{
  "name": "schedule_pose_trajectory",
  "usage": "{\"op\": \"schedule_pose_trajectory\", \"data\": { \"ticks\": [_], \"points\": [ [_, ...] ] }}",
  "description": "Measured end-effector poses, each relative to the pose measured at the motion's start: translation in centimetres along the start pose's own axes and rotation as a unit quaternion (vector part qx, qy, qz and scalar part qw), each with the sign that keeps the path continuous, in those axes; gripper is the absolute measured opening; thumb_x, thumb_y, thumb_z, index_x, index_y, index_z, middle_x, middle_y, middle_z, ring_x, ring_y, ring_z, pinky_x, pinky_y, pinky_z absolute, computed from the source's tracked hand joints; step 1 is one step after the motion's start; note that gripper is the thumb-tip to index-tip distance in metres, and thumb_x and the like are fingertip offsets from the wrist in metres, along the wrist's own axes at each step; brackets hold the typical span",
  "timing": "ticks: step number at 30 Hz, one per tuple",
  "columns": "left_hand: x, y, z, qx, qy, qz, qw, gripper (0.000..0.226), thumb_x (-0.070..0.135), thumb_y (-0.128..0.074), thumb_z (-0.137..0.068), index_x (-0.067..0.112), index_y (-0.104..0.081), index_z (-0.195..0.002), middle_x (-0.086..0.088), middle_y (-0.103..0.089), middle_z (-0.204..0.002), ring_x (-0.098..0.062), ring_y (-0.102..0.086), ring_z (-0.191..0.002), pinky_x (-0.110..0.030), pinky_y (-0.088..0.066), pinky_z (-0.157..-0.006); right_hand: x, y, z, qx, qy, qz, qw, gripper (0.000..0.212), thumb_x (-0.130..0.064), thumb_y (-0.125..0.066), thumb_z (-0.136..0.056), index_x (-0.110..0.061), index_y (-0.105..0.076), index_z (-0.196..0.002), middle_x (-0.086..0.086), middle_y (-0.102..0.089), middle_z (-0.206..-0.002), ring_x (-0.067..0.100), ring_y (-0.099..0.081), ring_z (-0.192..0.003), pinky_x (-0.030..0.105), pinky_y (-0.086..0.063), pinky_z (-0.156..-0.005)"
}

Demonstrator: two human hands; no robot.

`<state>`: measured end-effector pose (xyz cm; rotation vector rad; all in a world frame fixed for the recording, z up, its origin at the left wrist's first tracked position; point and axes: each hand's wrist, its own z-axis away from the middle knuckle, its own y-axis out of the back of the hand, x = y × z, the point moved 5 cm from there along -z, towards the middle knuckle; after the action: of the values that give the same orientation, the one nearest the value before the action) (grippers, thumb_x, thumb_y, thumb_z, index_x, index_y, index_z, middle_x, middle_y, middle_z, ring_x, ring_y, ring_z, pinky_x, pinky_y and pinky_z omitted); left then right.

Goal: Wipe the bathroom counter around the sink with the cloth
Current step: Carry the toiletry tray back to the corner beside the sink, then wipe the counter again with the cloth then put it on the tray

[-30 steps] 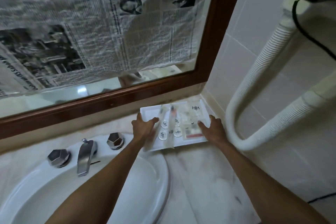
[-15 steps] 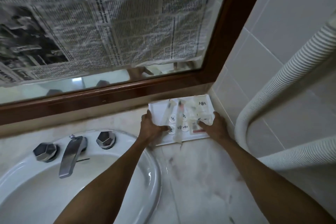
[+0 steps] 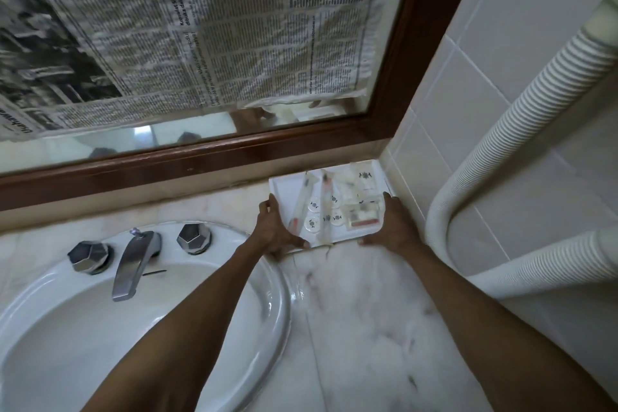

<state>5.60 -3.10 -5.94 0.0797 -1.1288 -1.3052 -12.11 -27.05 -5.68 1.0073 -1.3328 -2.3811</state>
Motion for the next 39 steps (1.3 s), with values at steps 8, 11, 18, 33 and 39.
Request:
{"op": "schedule_pose_trajectory", "data": {
  "ticks": [8, 11, 18, 33, 39],
  "points": [
    [0.9, -0.7, -0.4, 0.009, 0.002, -0.034, 0.999, 0.168, 0.051, -0.099, -0.043, 0.009, 0.017, -0.157, -0.012, 0.001, -0.164, -0.033, -0.009, -0.153, -0.042, -0.023, -0.123, -1.1, 1.4, 0.4, 0.033, 0.018, -0.025, 0.999, 0.131, -0.029, -0.099, -0.043, -0.009, -0.025, -0.149, 0.015, -0.042, -0.142, 0.034, -0.043, -0.131, 0.043, -0.041, -0.104],
    [1.4, -0.6, -0.6, 0.017, 0.003, -0.042, 0.999, 0.167, 0.051, -0.099, -0.043, 0.009, 0.016, -0.157, -0.012, 0.0, -0.164, -0.033, -0.009, -0.153, -0.044, -0.025, -0.122, -1.3, 1.4, 0.3, 0.047, 0.027, -0.026, 0.998, 0.119, -0.026, -0.098, -0.045, -0.01, -0.032, -0.143, 0.013, -0.045, -0.137, 0.033, -0.047, -0.126, 0.042, -0.045, -0.097],
    [2.1, -0.8, -0.8, 0.039, 0.004, -0.054, 0.998, 0.16, 0.053, -0.097, -0.049, 0.007, 0.011, -0.158, -0.012, -0.003, -0.164, -0.034, -0.013, -0.151, -0.048, -0.031, -0.118, -1.6, 1.5, -0.1, 0.081, 0.037, -0.026, 0.996, 0.102, -0.021, -0.096, -0.053, -0.014, -0.039, -0.137, 0.01, -0.056, -0.128, 0.032, -0.056, -0.115, 0.035, -0.046, -0.083],
    [-0.4, 5.5, 5.5, 0.09, -0.107, -0.053, 0.989, 0.058, 0.038, -0.073, -0.089, 0.02, -0.055, -0.141, -0.003, -0.058, -0.142, -0.026, -0.057, -0.125, -0.034, -0.047, -0.101, -9.1, 1.9, 4.3, 0.075, 0.126, -0.123, 0.981, 0.07, -0.024, -0.094, -0.058, -0.014, -0.062, -0.12, 0.005, -0.067, -0.119, 0.023, -0.064, -0.105, 0.038, -0.05, -0.09],
    [-8.0, 14.2, 12.9, 0.173, -0.114, -0.017, 0.978, 0.029, 0.032, -0.062, -0.092, 0.025, -0.067, -0.12, 0.009, -0.076, -0.099, -0.017, -0.07, -0.095, -0.032, -0.052, -0.084, -21.3, -1.9, 9.4, 0.048, 0.224, -0.139, 0.963, 0.041, -0.038, -0.089, -0.064, -0.022, -0.067, -0.094, -0.006, -0.071, -0.093, 0.014, -0.066, -0.079, 0.037, -0.054, -0.074]
  ]
}}
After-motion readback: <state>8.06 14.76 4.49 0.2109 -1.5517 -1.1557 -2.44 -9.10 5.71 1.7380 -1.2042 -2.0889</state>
